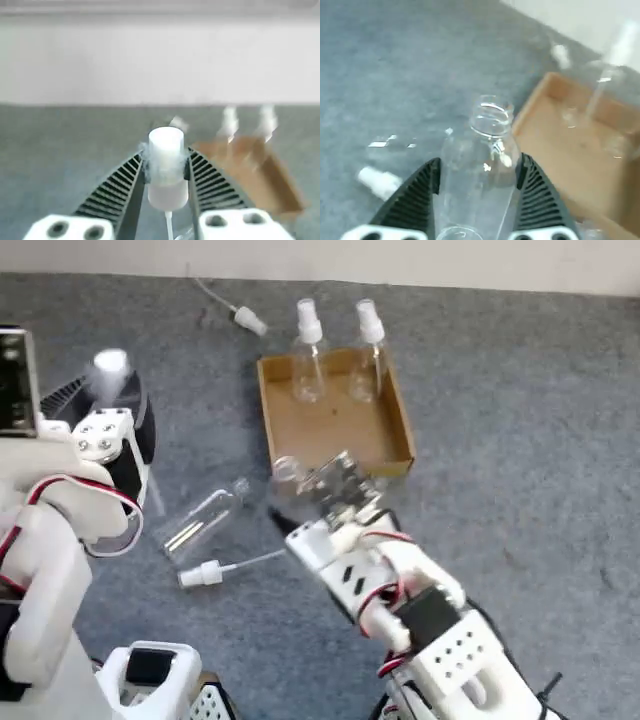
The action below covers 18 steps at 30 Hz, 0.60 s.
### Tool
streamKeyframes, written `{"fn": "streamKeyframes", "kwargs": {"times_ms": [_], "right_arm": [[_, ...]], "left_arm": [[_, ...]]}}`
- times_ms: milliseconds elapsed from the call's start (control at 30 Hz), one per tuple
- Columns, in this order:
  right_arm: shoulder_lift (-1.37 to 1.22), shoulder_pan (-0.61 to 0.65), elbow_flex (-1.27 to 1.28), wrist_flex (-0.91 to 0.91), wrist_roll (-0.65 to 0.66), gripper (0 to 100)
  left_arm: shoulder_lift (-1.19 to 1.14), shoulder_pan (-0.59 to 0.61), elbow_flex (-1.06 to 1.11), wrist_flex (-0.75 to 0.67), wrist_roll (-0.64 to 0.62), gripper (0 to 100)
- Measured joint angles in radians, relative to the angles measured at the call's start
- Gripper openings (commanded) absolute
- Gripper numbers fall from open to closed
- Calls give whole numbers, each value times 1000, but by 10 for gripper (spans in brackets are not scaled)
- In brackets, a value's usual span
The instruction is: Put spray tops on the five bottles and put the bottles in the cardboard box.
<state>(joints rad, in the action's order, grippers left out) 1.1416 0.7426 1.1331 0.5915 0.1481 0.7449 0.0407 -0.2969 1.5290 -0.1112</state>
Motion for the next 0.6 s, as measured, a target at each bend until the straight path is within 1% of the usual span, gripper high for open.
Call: {"fn": "streamKeyframes", "kwargs": {"times_ms": [100, 200, 300, 467, 600], "right_arm": [[0, 25, 55, -58, -3, 3], [0, 25, 78, -75, -3, 3], [38, 29, 94, -78, -3, 3], [218, 29, 187, -78, -3, 3], [315, 29, 270, -78, -3, 3]], "left_arm": [[-6, -84, 0, -54, -44, 4], [-11, -163, 0, -101, -77, 4], [-5, -195, 20, -164, -89, 4], [8, -239, 175, -295, -92, 4], [-8, -301, 258, -348, -114, 4]]}}
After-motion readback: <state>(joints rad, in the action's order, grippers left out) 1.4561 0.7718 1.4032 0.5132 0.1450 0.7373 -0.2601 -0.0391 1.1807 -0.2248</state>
